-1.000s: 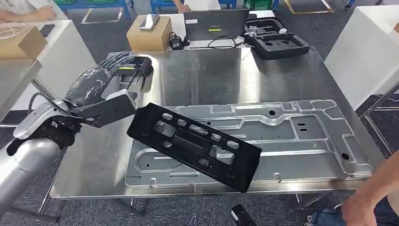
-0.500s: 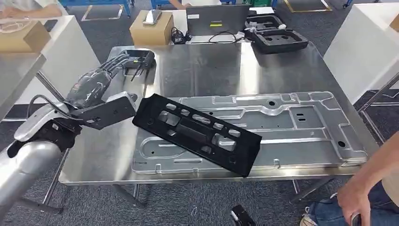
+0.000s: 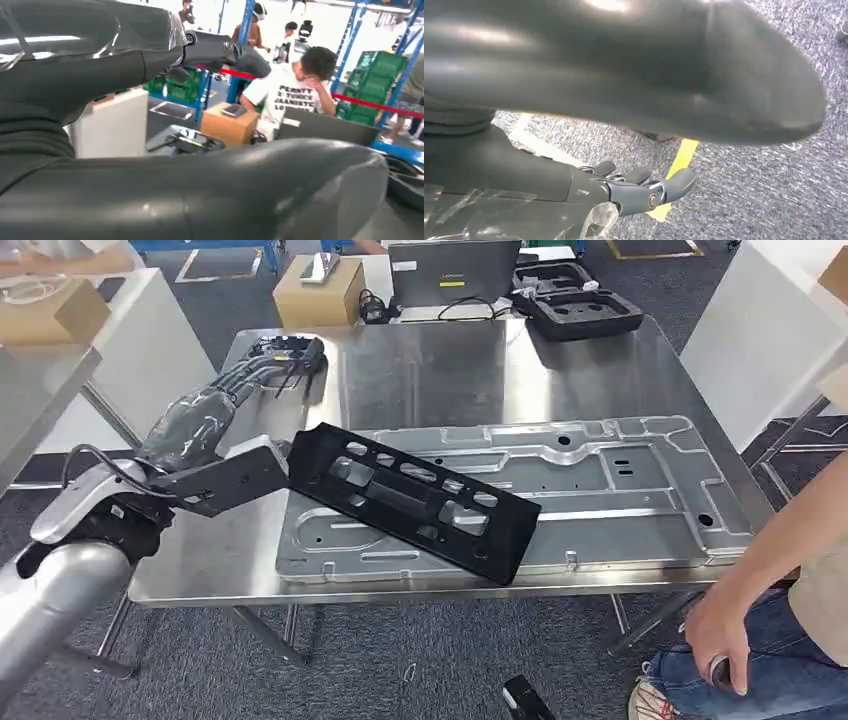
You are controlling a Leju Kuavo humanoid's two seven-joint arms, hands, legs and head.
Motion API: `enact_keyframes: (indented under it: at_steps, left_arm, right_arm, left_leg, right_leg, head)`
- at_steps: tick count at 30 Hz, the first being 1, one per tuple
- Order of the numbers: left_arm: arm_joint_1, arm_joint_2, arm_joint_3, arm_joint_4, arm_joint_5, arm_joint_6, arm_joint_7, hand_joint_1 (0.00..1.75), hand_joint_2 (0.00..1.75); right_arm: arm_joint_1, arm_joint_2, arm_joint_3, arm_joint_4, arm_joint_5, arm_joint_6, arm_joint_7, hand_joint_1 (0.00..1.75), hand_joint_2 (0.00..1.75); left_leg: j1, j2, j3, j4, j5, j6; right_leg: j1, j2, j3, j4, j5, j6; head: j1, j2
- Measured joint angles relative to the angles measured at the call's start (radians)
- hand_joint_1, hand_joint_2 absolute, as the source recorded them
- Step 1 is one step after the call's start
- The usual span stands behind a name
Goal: Take the parts from the cabinet and place them on the table.
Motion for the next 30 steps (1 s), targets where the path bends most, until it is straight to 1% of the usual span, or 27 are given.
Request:
enact_keyframes:
  at_steps: [2, 3, 4, 5, 7, 8, 9, 10, 11, 12, 13, 14, 15, 17, 18, 19, 20, 21, 22, 23, 24, 25, 26, 27, 28, 29, 30]
  left_arm:
    - [-0.003, 0.0, 0.0, 0.0, 0.0, 0.002, 0.0, 0.0, 0.0]
    - [-0.003, -0.002, 0.0, 0.0, 0.0, 0.002, -0.004, 0.0, 0.0]
    - [-0.008, -0.003, -0.002, 0.0, 0.0, 0.002, -0.005, 0.0, 0.0]
    - [-0.01, -0.004, -0.002, 0.0, 0.0, 0.002, -0.006, 0.0, 0.0]
    - [-0.012, -0.005, -0.008, 0.0, 0.0, 0.001, -0.009, 0.0, 0.0]
    - [-0.011, -0.01, -0.011, 0.0, 0.0, 0.0, -0.01, 0.0, 0.0]
    - [-0.011, -0.01, -0.012, 0.0, 0.0, -0.002, -0.013, 0.0, 0.0]
    - [-0.012, -0.013, -0.013, 0.001, 0.0, -0.003, -0.015, 0.0, 0.0]
    - [-0.015, -0.015, -0.015, 0.001, 0.0, -0.004, -0.016, 0.0, 0.0]
    - [-0.018, -0.018, -0.018, 0.003, 0.002, -0.005, -0.016, 0.0, 0.0]
    - [-0.024, -0.018, -0.019, 0.003, 0.004, -0.005, -0.017, 0.0, 0.0]
    - [-0.031, -0.018, -0.018, 0.003, 0.005, -0.005, -0.018, 0.0, 0.0]
    - [-0.034, -0.018, -0.018, 0.003, 0.007, -0.005, -0.018, 0.0, 0.0]
    - [-0.034, -0.021, -0.019, 0.003, 0.012, -0.005, -0.019, 0.0, 0.0]
    - [-0.034, -0.021, -0.02, 0.005, 0.013, -0.005, -0.019, 0.0, 0.0]
    - [-0.035, -0.021, -0.019, 0.005, 0.015, -0.005, -0.019, 0.0, 0.0]
    - [-0.036, -0.021, -0.019, 0.005, 0.014, -0.005, -0.019, 0.0, 0.0]
    - [-0.037, -0.021, -0.019, 0.005, 0.014, -0.005, -0.019, 0.0, 0.0]
    - [-0.037, -0.021, -0.021, 0.006, 0.014, -0.005, -0.019, 0.0, 0.0]
    - [-0.037, -0.022, -0.024, 0.007, 0.014, -0.005, -0.019, 0.0, 0.0]
    - [-0.037, -0.023, -0.029, 0.008, 0.014, -0.005, -0.019, 0.0, 0.0]
    - [-0.038, -0.026, -0.032, 0.011, 0.013, -0.005, -0.019, 0.0, 0.0]
    - [-0.042, -0.029, -0.035, 0.013, 0.013, -0.005, -0.019, 0.0, 0.0]
    - [-0.05, -0.031, -0.036, 0.014, 0.012, -0.005, -0.019, 0.0, 0.0]
    - [-0.061, -0.034, -0.036, 0.015, 0.011, -0.005, -0.019, 0.0, 0.0]
    - [-0.074, -0.037, -0.036, 0.015, 0.01, -0.005, -0.019, 0.0, 0.0]
    - [-0.081, -0.038, -0.035, 0.016, 0.01, -0.007, -0.019, 0.0, 0.0]
  right_arm:
    - [0.0, -0.001, 0.0, 0.0, -0.002, -0.001, 0.001, 0.0, 0.0]
    - [0.0, -0.002, 0.0, 0.0, -0.002, -0.003, 0.002, 0.0, 0.0]
    - [-0.001, -0.007, 0.0, 0.0, -0.002, -0.008, 0.002, 0.0, 0.0]
    - [-0.001, -0.008, 0.0, 0.0, -0.002, -0.013, 0.005, 0.0, 0.0]
    - [0.002, -0.013, 0.0, 0.0, 0.001, -0.024, 0.011, 0.0, 0.0]
    - [0.002, -0.015, 0.0, 0.0, 0.001, -0.027, 0.012, 0.0, 0.0]
    - [0.002, -0.021, 0.0, 0.0, 0.001, -0.036, 0.014, 0.0, 0.0]
    - [0.001, -0.025, 0.0, 0.0, 0.0, -0.041, 0.016, 0.0, 0.0]
    - [0.0, -0.033, 0.0, 0.0, -0.001, -0.046, 0.016, 0.0, 0.0]
    - [-0.001, -0.042, 0.0, 0.0, -0.003, -0.053, 0.016, 0.0, 0.0]
    - [-0.003, -0.048, 0.0, 0.0, -0.009, -0.056, 0.016, 0.0, 0.0]
    - [-0.008, -0.054, -0.001, 0.0, -0.01, -0.061, 0.016, 0.0, 0.0]
    - [-0.008, -0.063, -0.001, 0.0, -0.015, -0.066, 0.016, 0.0, 0.0]
    - [-0.008, -0.076, -0.002, 0.0, -0.02, -0.071, 0.014, 0.0, 0.0]
    - [-0.008, -0.078, -0.002, 0.0, -0.02, -0.071, 0.014, 0.0, 0.0]
    - [-0.009, -0.084, -0.002, 0.0, -0.021, -0.071, 0.014, 0.0, 0.0]
    - [-0.008, -0.091, -0.002, 0.0, -0.023, -0.074, 0.014, 0.0, 0.0]
    - [-0.006, -0.095, -0.002, 0.0, -0.025, -0.074, 0.014, 0.0, 0.0]
    - [-0.005, -0.099, -0.003, 0.0, -0.031, -0.078, 0.016, 0.0, 0.0]
    - [-0.003, -0.104, -0.004, 0.0, -0.035, -0.081, 0.016, 0.0, 0.0]
    - [0.001, -0.111, -0.008, 0.0, -0.048, -0.084, 0.017, 0.0, 0.0]
    - [0.006, -0.118, -0.013, 0.0, -0.058, -0.084, 0.017, 0.0, 0.0]
    - [0.01, -0.126, -0.019, 0.0, -0.066, -0.084, 0.015, 0.0, 0.0]
    - [0.014, -0.132, -0.026, 0.0, -0.073, -0.084, 0.014, 0.0, 0.0]
    - [0.017, -0.136, -0.029, 0.0, -0.075, -0.084, 0.014, 0.0, 0.0]
    - [0.019, -0.139, -0.03, 0.0, -0.082, -0.084, 0.014, 0.0, 0.0]
    - [0.023, -0.147, -0.033, 0.0, -0.083, -0.085, 0.013, 0.0, 0.0]
  left_leg:
    - [-0.003, 0.0, -0.003, -0.008, 0.006, 0.011]
    - [0.01, 0.001, -0.001, -0.026, 0.022, 0.017]
    - [0.008, 0.004, -0.005, -0.029, 0.031, 0.019]
    - [0.01, 0.006, -0.012, -0.029, 0.035, 0.026]
    - [0.009, 0.007, -0.028, -0.028, 0.047, 0.032]
    - [0.008, 0.007, -0.037, -0.028, 0.053, 0.032]
    - [0.009, 0.007, -0.047, -0.027, 0.061, 0.031]
    - [0.01, 0.006, -0.054, -0.027, 0.065, 0.028]
    - [0.012, 0.006, -0.06, -0.024, 0.07, 0.025]
    - [0.014, 0.007, -0.065, -0.02, 0.073, 0.021]
    - [0.012, 0.007, -0.071, -0.011, 0.074, 0.018]
    - [0.006, 0.008, -0.085, 0.001, 0.073, 0.014]
    - [0.005, 0.008, -0.088, 0.004, 0.08, 0.007]
    - [0.007, 0.008, -0.094, 0.006, 0.088, -0.002]
    - [0.01, 0.008, -0.099, 0.01, 0.089, -0.005]
    - [0.014, 0.008, -0.112, 0.03, 0.064, -0.011]
    - [0.015, 0.007, -0.134, 0.089, 0.014, -0.018]
    - [0.017, 0.007, -0.162, 0.165, -0.032, -0.023]
    - [0.018, 0.007, -0.197, 0.265, -0.08, -0.027]
    - [0.019, 0.007, -0.213, 0.316, -0.099, -0.029]
    - [0.019, 0.007, -0.216, 0.343, -0.101, -0.029]
    - [0.019, 0.007, -0.191, 0.312, -0.08, -0.027]
    - [0.019, 0.007, -0.151, 0.25, -0.051, -0.023]
    - [0.017, 0.006, -0.088, 0.145, -0.013, -0.016]
    - [0.014, 0.005, -0.033, 0.054, 0.012, -0.004]
    - [0.007, 0.005, -0.004, 0.0, 0.0, 0.005]
    - [0.003, 0.005, -0.011, 0.003, 0.009, 0.004]
  right_leg:
    - [-0.001, 0.0, 0.0, -0.008, 0.012, 0.016]
    - [0.003, 0.0, -0.005, -0.002, 0.007, 0.02]
    - [0.0, 0.0, -0.016, 0.021, -0.023, 0.023]
    - [0.002, 0.0, -0.037, 0.079, -0.074, 0.025]
    - [0.001, 0.0, -0.1, 0.255, -0.173, 0.033]
    - [0.001, 0.0, -0.12, 0.317, -0.197, 0.037]
    - [-0.001, 0.0, -0.116, 0.333, -0.188, 0.04]
    - [-0.002, 0.0, -0.092, 0.304, -0.165, 0.043]
    - [-0.004, 0.0, -0.039, 0.223, -0.128, 0.044]
    - [-0.006, 0.0, 0.027, 0.12, -0.093, 0.044]
    - [-0.009, 0.0, 0.082, 0.036, -0.08, 0.046]
    - [-0.004, 0.003, 0.102, -0.008, -0.085, 0.042]
    - [-0.005, 0.006, 0.089, 0.0, -0.083, 0.034]
    - [0.0, 0.006, 0.082, 0.003, -0.08, 0.024]
    - [-0.005, 0.005, 0.077, -0.001, -0.072, 0.011]
    - [-0.006, 0.003, 0.072, -0.002, -0.066, 0.002]
    - [-0.005, 0.003, 0.064, -0.001, -0.06, -0.007]
    - [-0.005, 0.002, 0.058, -0.001, -0.056, -0.009]
    - [-0.003, 0.002, 0.049, -0.001, -0.05, -0.011]
    - [-0.003, 0.002, 0.043, -0.001, -0.045, -0.012]
    - [-0.003, 0.003, 0.036, 0.0, -0.04, -0.012]
    - [-0.003, 0.004, 0.029, 0.0, -0.034, -0.011]
    - [-0.002, 0.005, 0.025, 0.0, -0.031, -0.008]
    - [-0.001, 0.005, 0.022, 0.0, -0.027, -0.006]
    - [-0.001, 0.005, 0.021, -0.001, -0.024, -0.003]
    - [0.002, 0.004, 0.014, 0.0, -0.019, 0.004]
    - [-0.002, 0.003, 0.014, -0.005, -0.012, 0.011]
  head:
    - [-0.002, 0.0]
    - [0.0, 0.0]
    - [0.0, 0.0]
    - [0.002, 0.0]
    - [0.002, 0.0]
    - [0.002, 0.0]
    - [0.002, 0.0]
    - [0.002, 0.0]
    - [0.002, 0.0]
    - [0.002, 0.0]
    - [0.002, 0.0]
    - [0.002, 0.0]
    - [0.002, 0.0]
    - [0.001, 0.0]
    - [0.001, 0.0]
    - [0.0, 0.0]
    - [0.0, 0.0]
    - [-0.001, 0.0]
    - [-0.001, 0.0]
    - [-0.001, 0.0]
    - [-0.001, 0.0]
    - [-0.001, 0.0]
    - [-0.001, 0.0]
    - [-0.001, 0.0]
    - [-0.002, 0.0]
    - [-0.002, 0.0]
    - [-0.001, 0.0]
